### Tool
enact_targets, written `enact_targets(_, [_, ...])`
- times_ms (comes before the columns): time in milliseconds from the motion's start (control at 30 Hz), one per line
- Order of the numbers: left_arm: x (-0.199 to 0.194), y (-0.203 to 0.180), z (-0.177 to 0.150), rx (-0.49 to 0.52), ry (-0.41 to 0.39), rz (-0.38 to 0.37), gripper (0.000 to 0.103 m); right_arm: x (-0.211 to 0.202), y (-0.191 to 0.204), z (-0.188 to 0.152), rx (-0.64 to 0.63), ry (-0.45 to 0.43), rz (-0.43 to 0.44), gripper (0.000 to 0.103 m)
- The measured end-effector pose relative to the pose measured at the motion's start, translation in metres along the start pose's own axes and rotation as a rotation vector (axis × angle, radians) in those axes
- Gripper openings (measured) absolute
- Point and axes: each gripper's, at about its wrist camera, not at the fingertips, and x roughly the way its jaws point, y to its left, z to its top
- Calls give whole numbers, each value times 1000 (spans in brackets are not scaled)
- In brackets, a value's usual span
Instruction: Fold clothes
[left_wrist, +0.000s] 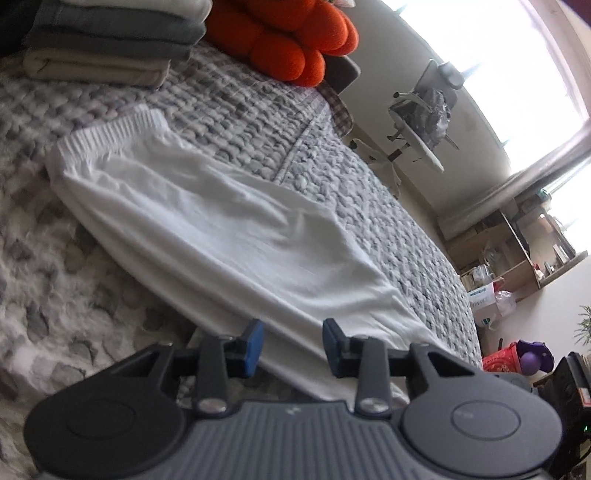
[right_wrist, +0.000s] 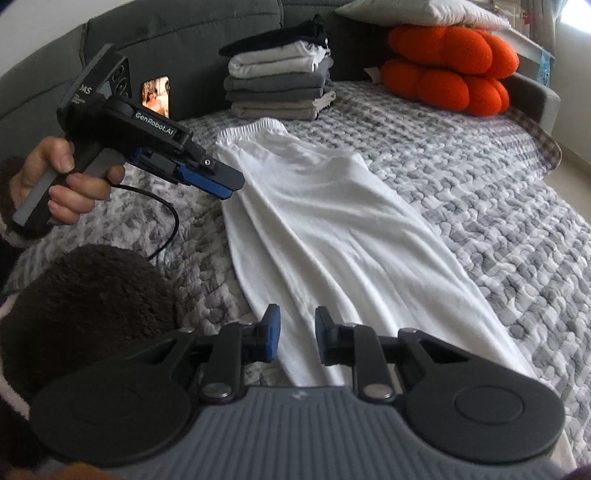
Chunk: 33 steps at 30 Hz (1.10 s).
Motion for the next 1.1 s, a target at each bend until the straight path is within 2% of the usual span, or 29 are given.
enact_targets(200, [8,7,-3,-46,5,16,25,13,2,1,-18,24,-32,22])
enact_targets(433, [10,12,-5,-113,-20,44,20,17,4,0,-39,31,-66,15])
enact_targets(533, [12,11,-6,-134,-26,70,14,19,8,0,-62,31,-81,9])
enact_targets(600, [12,11,-6,-143,-32,82,5,19,9,1,-69,29,-86,3])
enact_targets(667, [10,12,-6,-157,-37,88,1,19,9,1,-69,25,-91,0])
enact_targets(767, [7,14,-5,-181,-46,92,0,16,10,2,-73,16,-90,0])
enact_targets(1100, [-14,7,-4,-164,-80,112,0,-2,14,10,-62,-5,-18,0])
